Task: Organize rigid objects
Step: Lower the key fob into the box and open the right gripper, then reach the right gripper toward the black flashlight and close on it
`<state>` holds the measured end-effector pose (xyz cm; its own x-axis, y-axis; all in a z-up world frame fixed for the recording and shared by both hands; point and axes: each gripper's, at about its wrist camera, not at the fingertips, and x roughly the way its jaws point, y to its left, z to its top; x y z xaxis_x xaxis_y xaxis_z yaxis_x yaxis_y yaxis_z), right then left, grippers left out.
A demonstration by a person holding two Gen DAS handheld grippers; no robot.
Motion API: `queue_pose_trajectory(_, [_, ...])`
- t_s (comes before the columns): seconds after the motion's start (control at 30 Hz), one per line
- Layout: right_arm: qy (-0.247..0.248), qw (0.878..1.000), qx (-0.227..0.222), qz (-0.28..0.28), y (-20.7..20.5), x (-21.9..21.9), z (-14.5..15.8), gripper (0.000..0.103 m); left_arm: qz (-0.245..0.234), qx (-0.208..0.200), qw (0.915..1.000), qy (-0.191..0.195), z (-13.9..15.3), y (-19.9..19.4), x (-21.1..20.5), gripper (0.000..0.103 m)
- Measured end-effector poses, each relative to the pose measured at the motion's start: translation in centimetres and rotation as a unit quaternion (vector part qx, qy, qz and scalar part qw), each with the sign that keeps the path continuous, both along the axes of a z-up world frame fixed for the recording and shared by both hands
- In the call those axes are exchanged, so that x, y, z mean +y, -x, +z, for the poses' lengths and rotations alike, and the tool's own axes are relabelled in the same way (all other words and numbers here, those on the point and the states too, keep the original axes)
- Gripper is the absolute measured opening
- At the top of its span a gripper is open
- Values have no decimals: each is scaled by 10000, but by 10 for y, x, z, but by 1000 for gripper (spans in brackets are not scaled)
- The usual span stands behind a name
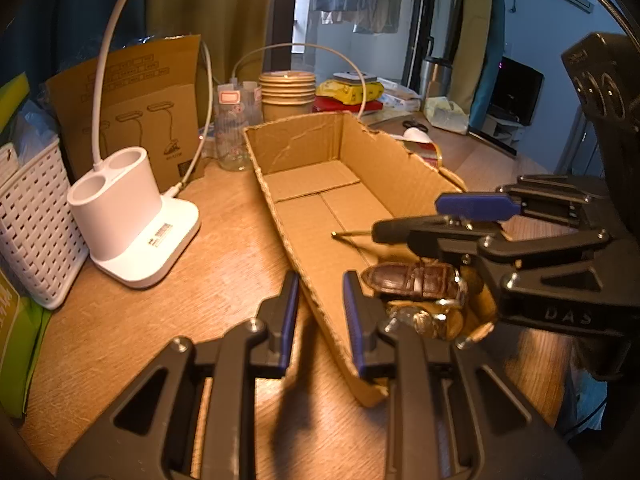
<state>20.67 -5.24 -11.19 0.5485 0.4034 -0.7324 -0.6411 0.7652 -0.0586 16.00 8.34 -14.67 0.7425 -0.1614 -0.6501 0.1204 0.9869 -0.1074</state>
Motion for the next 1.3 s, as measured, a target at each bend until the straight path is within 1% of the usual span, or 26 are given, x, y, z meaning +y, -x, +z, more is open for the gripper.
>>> queue_pose_trajectory(0.17, [-17,10000,2,29,3,-3,2,53,4,-2,10000,-1,0,0,0,24])
queue_pose_trajectory(0.27, [-45,10000,-8,59,6,-6,4,53,3,-1,10000,-1,0,0,0,24])
queue_pose_trajectory(0.43, [-249,9996,-69,91,10,-12,12,60,4,-1,10000,-1,0,1,0,24])
queue_pose_trajectory(0.57, [-360,9992,-193,30,13,-20,20,61,6,-2,10000,-1,0,1,1,24])
queue_pose_trajectory(0.87, [-647,9958,-445,-471,1,-54,38,61,12,-3,10000,-5,0,1,1,24])
queue_pose_trajectory(1.03, [-709,9934,-455,-775,-9,-75,38,61,12,-3,10000,-4,0,1,1,24])
queue_pose_trajectory(1.3, [-602,9909,-472,-1110,-27,-95,29,61,12,-3,10000,-3,0,1,1,24])
